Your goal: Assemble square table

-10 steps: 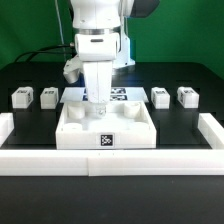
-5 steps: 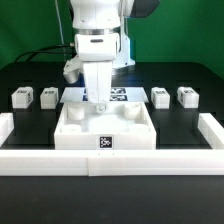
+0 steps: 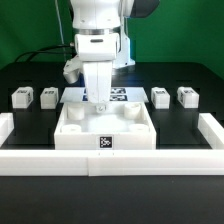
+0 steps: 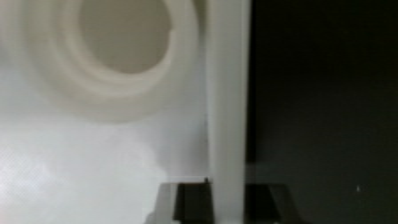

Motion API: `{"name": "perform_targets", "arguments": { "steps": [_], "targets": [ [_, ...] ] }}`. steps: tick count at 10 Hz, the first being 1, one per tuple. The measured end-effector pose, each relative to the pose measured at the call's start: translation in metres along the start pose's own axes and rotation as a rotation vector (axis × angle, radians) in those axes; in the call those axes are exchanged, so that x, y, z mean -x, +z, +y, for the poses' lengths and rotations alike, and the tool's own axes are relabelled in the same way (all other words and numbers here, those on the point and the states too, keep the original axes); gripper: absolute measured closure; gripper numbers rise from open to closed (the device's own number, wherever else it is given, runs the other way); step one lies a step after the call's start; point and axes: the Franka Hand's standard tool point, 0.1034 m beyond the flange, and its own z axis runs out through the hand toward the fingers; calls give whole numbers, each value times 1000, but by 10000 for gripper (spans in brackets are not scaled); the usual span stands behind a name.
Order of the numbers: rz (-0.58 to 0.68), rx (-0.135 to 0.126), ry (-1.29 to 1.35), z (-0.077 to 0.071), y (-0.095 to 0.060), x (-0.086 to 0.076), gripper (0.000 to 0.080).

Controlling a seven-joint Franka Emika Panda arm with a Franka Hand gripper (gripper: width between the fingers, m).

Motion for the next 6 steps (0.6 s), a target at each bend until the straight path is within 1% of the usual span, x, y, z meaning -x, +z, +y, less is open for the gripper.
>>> {"name": "perform_targets", "arguments": {
  "steps": [2, 5, 6],
  "targets": [
    [18, 19, 9, 17, 1, -34, 742],
    [40, 52, 16, 46, 1, -69, 742],
    [47, 57, 10, 53, 1, -79, 742]
  ]
}}
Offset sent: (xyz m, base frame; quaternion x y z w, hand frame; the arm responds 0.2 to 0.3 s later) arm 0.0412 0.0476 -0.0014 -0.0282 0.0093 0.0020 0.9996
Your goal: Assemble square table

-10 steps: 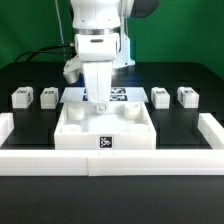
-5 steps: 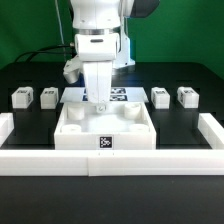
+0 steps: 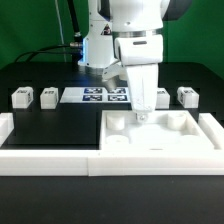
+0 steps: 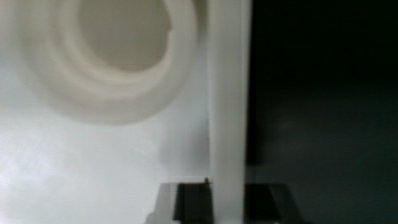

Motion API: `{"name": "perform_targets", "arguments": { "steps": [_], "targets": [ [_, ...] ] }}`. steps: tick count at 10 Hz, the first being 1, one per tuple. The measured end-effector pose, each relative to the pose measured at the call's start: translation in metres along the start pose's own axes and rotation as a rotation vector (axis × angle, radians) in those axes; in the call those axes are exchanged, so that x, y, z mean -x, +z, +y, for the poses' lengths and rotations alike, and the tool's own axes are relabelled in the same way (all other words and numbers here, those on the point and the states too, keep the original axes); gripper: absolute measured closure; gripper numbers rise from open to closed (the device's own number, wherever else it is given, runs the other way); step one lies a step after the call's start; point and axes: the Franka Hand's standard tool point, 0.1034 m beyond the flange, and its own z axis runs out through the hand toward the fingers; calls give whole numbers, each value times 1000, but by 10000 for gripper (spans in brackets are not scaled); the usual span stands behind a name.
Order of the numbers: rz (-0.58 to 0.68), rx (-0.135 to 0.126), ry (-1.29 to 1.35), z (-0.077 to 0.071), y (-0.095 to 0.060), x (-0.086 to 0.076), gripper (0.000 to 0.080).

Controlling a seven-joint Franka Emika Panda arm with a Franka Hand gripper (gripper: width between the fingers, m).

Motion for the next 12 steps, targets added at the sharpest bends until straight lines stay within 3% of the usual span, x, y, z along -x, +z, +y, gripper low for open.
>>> {"name": "perform_targets", "arguments": {
  "steps": [2, 6, 8, 9, 10, 11, 12],
  "targets": [
    [1, -16, 0, 0, 1, -14, 742],
    [-6, -22, -7, 0, 1, -13, 742],
    [-6, -22, -6, 0, 1, -13, 430],
    [-6, -22, -5, 0, 1, -13, 430],
    [-6, -22, -5, 0, 1, -12, 247],
    [-6, -22, -5, 0, 1, -12, 181],
    [-6, -22, -4, 0, 1, -12, 181]
  ]
}}
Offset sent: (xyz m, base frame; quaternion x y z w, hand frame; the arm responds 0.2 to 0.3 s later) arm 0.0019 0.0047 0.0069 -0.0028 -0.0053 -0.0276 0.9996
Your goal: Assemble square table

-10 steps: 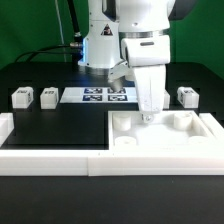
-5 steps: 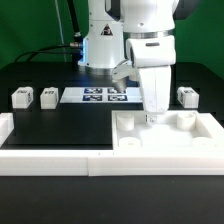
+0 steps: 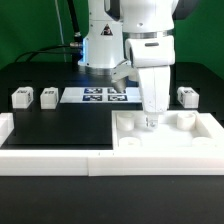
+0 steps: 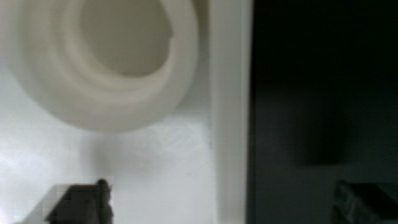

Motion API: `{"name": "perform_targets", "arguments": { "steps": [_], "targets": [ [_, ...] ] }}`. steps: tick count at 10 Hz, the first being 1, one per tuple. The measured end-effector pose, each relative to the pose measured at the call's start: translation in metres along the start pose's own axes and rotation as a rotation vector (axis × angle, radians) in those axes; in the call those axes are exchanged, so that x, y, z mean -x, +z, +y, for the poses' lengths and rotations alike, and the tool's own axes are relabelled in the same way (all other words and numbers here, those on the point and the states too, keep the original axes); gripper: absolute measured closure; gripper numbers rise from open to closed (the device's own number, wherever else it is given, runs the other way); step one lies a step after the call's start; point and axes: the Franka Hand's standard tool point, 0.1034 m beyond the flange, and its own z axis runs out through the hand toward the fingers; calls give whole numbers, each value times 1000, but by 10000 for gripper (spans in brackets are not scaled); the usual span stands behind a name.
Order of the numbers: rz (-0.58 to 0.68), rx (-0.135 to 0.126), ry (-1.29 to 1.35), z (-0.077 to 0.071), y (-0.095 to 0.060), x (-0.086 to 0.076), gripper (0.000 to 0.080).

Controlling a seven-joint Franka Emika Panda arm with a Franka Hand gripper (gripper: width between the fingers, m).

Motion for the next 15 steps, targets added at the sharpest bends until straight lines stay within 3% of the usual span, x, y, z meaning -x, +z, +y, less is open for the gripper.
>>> {"name": "perform_targets", "arguments": {
  "steps": [6, 7, 9, 11, 13, 15],
  "targets": [
    [0, 2, 8, 0, -1, 0, 150],
    [-7, 7, 80, -1, -13, -6, 150],
    [-26, 10, 193, -16, -38, -27, 150],
    [-39, 4, 433, -29, -50, -49, 150],
    [-38, 0, 665, -45, -47, -85, 150],
    [-20, 7, 782, -40, -51, -93, 150]
  ]
}}
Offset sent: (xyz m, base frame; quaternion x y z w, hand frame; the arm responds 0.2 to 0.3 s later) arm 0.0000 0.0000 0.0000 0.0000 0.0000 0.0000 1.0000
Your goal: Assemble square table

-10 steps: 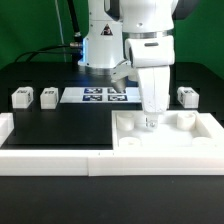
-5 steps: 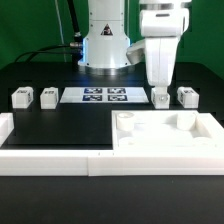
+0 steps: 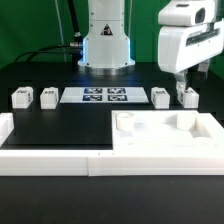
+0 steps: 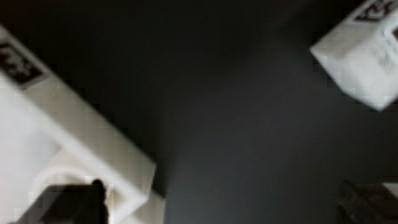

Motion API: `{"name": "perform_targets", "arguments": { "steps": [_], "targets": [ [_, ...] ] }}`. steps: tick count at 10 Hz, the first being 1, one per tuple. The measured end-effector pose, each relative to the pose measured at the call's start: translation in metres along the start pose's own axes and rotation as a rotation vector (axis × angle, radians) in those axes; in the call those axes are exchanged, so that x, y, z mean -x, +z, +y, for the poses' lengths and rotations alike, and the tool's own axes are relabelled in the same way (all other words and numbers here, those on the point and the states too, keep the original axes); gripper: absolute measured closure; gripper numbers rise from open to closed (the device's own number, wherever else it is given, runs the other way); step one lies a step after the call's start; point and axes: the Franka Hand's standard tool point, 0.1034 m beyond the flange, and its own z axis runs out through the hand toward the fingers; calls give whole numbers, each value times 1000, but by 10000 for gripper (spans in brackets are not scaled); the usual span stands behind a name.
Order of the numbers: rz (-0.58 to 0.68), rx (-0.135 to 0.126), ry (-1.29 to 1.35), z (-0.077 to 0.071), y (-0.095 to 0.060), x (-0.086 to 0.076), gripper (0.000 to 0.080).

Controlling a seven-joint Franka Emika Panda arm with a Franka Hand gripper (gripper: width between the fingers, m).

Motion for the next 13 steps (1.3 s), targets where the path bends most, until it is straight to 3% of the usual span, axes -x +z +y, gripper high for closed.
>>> {"name": "perform_targets", "arguments": {
  "steps": [4, 7, 10, 11, 13],
  "targets": [
    [-4, -12, 286, -4, 2, 1, 150],
    [-67, -30, 615, -23, 10, 8, 150],
    [-101, -46, 647, -24, 14, 11, 150],
    [-142, -52, 652, -27, 15, 15, 150],
    [-335, -81, 622, -47, 19, 17, 150]
  ]
}}
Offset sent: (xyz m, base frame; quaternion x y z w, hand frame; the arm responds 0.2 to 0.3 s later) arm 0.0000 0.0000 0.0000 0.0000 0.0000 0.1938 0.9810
